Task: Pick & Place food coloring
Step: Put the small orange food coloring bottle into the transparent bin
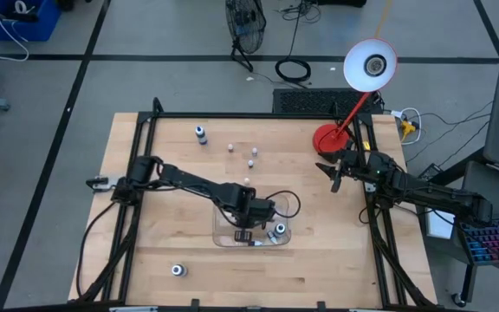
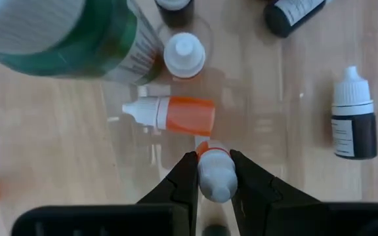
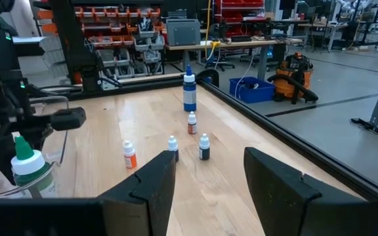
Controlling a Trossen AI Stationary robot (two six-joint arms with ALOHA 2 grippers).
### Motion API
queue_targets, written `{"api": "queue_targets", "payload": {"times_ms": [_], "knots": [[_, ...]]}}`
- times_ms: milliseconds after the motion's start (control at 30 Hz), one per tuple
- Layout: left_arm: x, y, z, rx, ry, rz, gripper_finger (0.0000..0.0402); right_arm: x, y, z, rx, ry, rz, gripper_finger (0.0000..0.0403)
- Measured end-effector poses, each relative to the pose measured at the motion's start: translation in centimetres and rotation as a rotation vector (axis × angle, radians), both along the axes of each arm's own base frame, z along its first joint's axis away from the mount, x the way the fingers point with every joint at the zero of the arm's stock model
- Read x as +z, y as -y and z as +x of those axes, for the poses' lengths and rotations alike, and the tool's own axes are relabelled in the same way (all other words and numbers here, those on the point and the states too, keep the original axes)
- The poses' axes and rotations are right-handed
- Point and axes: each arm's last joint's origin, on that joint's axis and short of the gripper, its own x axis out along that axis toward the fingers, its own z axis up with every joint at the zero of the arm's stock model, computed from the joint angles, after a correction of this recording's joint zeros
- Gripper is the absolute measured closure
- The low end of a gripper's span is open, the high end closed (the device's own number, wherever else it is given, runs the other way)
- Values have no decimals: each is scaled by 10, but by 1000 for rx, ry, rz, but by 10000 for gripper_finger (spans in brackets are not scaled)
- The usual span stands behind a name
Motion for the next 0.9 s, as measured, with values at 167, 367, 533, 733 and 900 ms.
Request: {"api": "queue_targets", "payload": {"times_ms": [167, 367, 533, 733, 900], "knots": [[1, 0, 0, 0, 6, -4, 337, 0, 0, 0, 0, 0, 0, 232], [-3, 0, 1, 7, 3, -30, 337, 0, 0, 0, -1, 0, 0, 232], [-7, -1, 1, 13, -8, -31, 337, 0, 0, 0, -1, 0, 0, 232], [-8, -1, 1, 36, -18, -33, 333, 0, 0, 0, 0, -1, 1, 232], [-8, 0, 1, 53, -21, -41, 254, 0, 0, 0, -1, -1, 0, 232]]}}
